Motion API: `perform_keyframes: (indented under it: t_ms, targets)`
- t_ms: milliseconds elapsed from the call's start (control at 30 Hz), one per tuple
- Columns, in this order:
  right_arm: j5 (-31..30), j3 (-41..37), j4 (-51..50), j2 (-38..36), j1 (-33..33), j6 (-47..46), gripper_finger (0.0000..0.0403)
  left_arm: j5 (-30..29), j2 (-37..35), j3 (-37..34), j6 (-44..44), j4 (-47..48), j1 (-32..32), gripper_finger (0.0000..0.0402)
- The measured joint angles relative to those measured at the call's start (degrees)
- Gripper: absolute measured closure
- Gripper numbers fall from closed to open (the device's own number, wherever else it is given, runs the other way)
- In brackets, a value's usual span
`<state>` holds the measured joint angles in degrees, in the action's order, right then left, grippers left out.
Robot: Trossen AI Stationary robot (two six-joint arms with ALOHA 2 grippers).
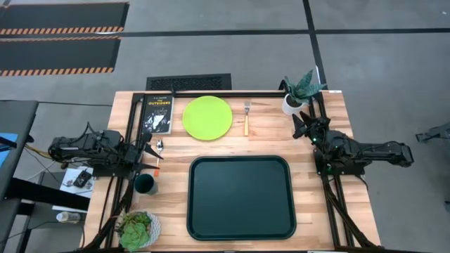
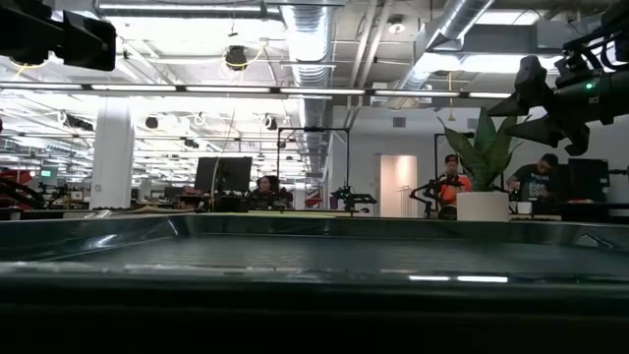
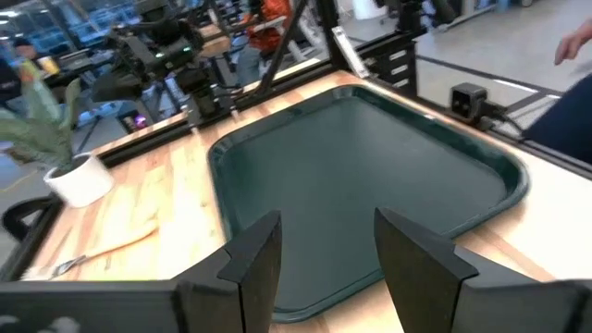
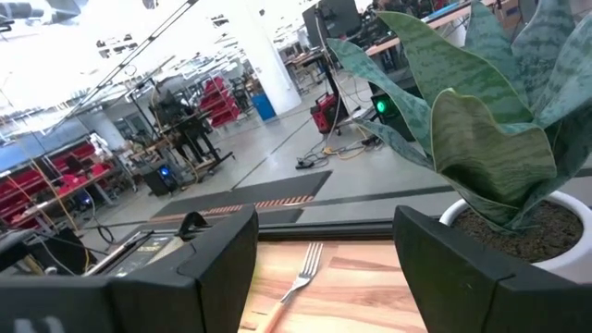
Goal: Pick and place plate/cup/fork/spoon on tray
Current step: Put the light green plate on the bottom right of the black serving tray
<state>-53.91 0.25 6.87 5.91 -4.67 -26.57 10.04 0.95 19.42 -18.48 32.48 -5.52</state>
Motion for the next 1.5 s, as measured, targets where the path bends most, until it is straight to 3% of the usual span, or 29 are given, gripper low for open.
perform_keyframes:
  t_ms: [233, 467, 533, 633, 733, 867, 1033, 1233, 1500]
  targets:
    - [-0.04, 0.01, -0.01, 0.01, 0.00, 0.32, 0.0127, 0.16, 0.02, 0.00, 0.45, -0.14, -0.02, 0.0238]
    - [-0.07, 0.02, 0.08, 0.01, -1.60, 15.72, 0.0127, -0.35, 0.02, 0.00, 1.00, -0.46, -0.02, 0.0238]
    - [0.38, 0.00, 1.48, 0.02, -1.92, 11.12, 0.0127, -4.29, 0.02, 0.00, 2.05, -1.53, -0.02, 0.0238]
    - [4.31, 0.02, 2.31, 0.02, -1.37, -6.99, 0.0127, -11.33, 0.00, -0.52, 5.45, -3.38, -0.01, 0.0238]
    - [4.48, 0.01, 3.97, 0.00, -1.63, -17.85, 0.0127, -12.52, 0.04, -0.87, 10.99, -3.65, 0.00, 0.0238]
    - [5.28, 0.02, 4.19, 0.00, -2.25, -18.47, 0.0127, -13.50, 0.04, -0.87, 14.13, -3.54, -0.01, 0.0238]
    - [13.15, 0.02, 3.01, 0.02, -2.11, -16.72, 0.0127, -13.53, 0.04, -0.87, 11.51, -0.91, 0.00, 0.0238]
    - [16.45, 0.02, -1.66, 0.13, -2.09, -19.67, 0.0127, -14.01, 0.04, -0.87, 13.65, -2.32, -0.02, 0.0238]
    - [17.72, 0.02, -1.45, 0.42, -0.91, -20.41, 0.0127, -14.61, 0.26, -0.85, 41.22, -18.02, -0.02, 0.0238]
